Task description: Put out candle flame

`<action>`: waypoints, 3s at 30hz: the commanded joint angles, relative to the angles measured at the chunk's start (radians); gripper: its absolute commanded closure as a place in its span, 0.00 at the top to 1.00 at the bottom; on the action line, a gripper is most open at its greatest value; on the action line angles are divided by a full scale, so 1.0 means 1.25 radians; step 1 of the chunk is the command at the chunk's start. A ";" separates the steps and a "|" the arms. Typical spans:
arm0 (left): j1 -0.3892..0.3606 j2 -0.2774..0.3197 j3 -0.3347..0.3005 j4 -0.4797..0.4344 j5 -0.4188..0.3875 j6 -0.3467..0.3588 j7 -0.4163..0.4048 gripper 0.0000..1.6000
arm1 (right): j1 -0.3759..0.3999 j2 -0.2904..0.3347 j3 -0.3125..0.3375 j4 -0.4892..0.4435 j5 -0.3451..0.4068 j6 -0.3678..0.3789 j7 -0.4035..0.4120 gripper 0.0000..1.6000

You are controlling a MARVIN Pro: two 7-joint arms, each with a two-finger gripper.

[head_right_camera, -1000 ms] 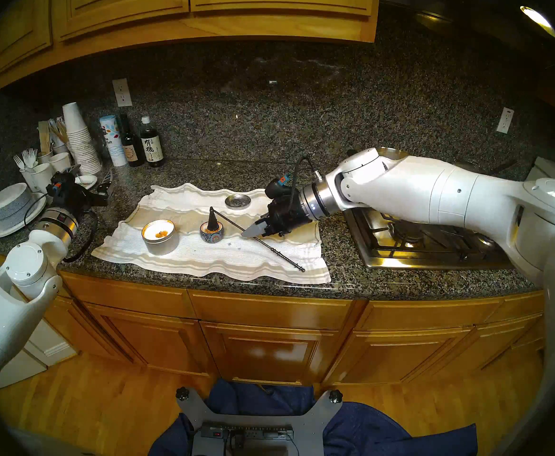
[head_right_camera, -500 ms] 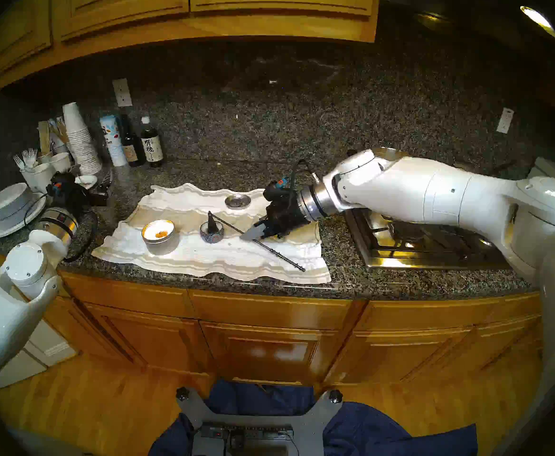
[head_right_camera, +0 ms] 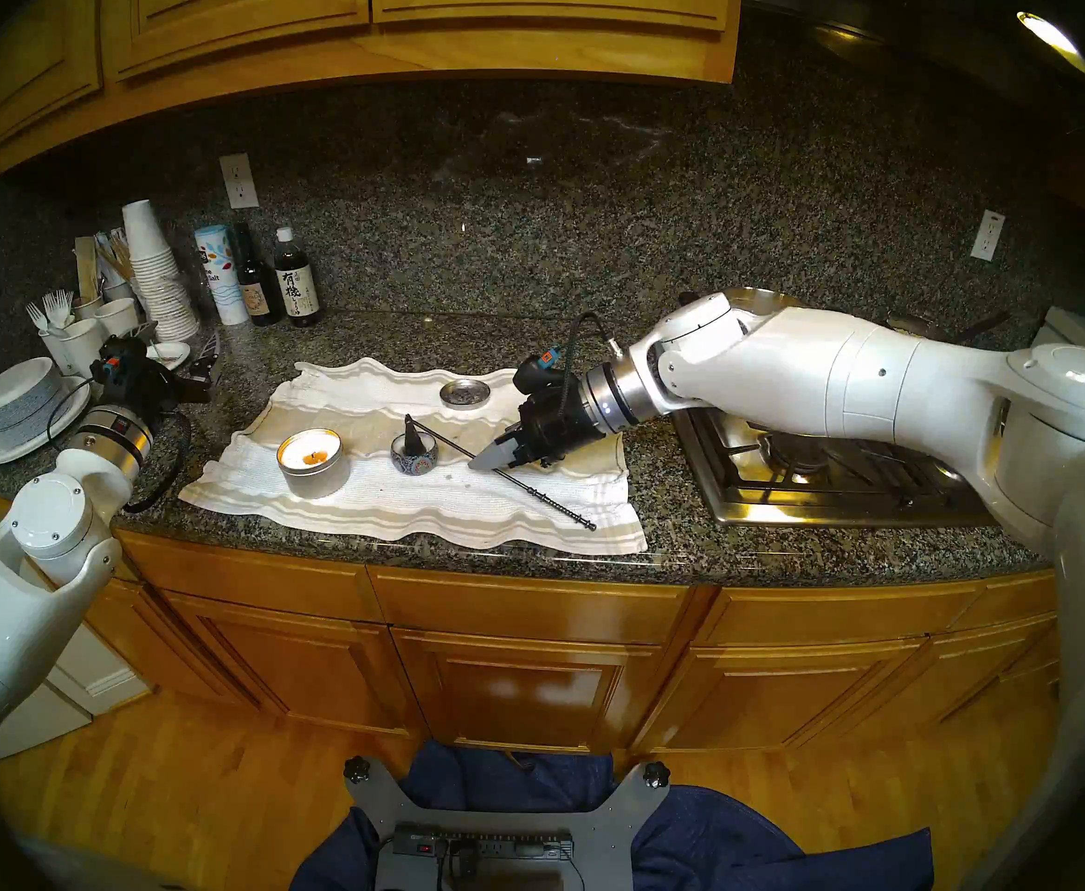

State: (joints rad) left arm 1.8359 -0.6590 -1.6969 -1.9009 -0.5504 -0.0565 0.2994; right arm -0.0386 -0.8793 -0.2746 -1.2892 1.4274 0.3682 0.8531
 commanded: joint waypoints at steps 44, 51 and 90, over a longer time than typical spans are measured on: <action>-0.018 0.010 -0.016 -0.016 0.000 -0.014 0.002 1.00 | 0.050 0.040 0.038 -0.048 0.011 -0.025 -0.032 0.00; -0.018 0.010 -0.016 -0.016 -0.001 -0.014 0.002 1.00 | 0.052 0.044 0.045 -0.046 0.015 -0.037 -0.039 0.00; -0.017 0.013 -0.015 -0.016 -0.002 -0.015 0.004 1.00 | 0.053 0.074 0.068 -0.088 0.028 -0.063 -0.076 0.00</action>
State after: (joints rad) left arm 1.8370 -0.6525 -1.6927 -1.9013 -0.5550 -0.0573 0.3068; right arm -0.0022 -0.7881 -0.2231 -1.4098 1.4483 0.3018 0.7569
